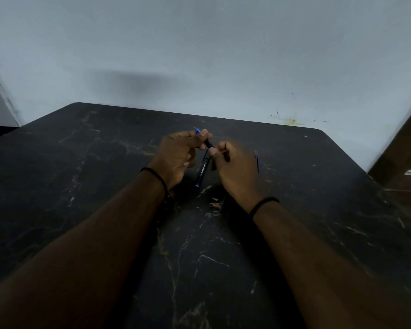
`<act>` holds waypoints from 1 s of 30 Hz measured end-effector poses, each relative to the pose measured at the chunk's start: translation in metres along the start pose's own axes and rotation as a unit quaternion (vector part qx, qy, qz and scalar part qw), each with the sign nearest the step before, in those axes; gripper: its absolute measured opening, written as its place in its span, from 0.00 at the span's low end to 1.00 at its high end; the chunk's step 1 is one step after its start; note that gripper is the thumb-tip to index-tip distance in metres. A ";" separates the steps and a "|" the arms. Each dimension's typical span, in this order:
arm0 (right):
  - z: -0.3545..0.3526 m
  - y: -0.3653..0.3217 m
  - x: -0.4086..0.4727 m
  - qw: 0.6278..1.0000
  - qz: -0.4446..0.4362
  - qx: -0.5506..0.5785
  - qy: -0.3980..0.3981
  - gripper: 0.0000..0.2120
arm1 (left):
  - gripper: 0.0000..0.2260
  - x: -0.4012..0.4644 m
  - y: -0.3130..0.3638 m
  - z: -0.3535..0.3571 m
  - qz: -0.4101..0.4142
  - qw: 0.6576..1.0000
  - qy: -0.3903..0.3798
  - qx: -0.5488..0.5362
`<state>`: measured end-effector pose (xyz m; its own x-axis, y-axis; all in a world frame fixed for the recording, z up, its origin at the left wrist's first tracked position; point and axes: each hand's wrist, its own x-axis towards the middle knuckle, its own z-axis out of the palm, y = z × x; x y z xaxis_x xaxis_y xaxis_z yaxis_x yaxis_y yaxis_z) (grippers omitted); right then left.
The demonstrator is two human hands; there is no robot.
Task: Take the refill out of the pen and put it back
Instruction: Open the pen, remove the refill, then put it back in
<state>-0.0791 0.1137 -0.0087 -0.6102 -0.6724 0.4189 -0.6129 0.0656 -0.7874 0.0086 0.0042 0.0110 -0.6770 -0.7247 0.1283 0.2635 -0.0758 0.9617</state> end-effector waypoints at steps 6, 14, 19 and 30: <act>-0.005 0.004 0.002 0.986 -0.090 -0.099 0.097 0.04 | 0.12 0.000 -0.001 -0.001 0.006 1.000 0.004 0.010; -0.001 -0.002 -0.002 0.993 0.040 0.093 -0.056 0.11 | 0.08 -0.001 0.002 -0.004 0.000 1.000 0.003 0.000; -0.003 0.000 -0.001 0.986 -0.092 -0.114 0.084 0.06 | 0.08 0.000 0.001 0.000 0.011 1.000 0.006 -0.002; -0.002 -0.005 -0.003 0.990 0.052 0.122 -0.042 0.10 | 0.09 0.001 0.001 -0.003 0.029 0.999 -0.005 0.025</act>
<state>-0.0751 0.1162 -0.0051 -0.6130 -0.7316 0.2983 -0.4027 -0.0355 -0.9146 0.0099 0.0011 0.0117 -0.6688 -0.7196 0.1867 0.2681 0.0008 0.9634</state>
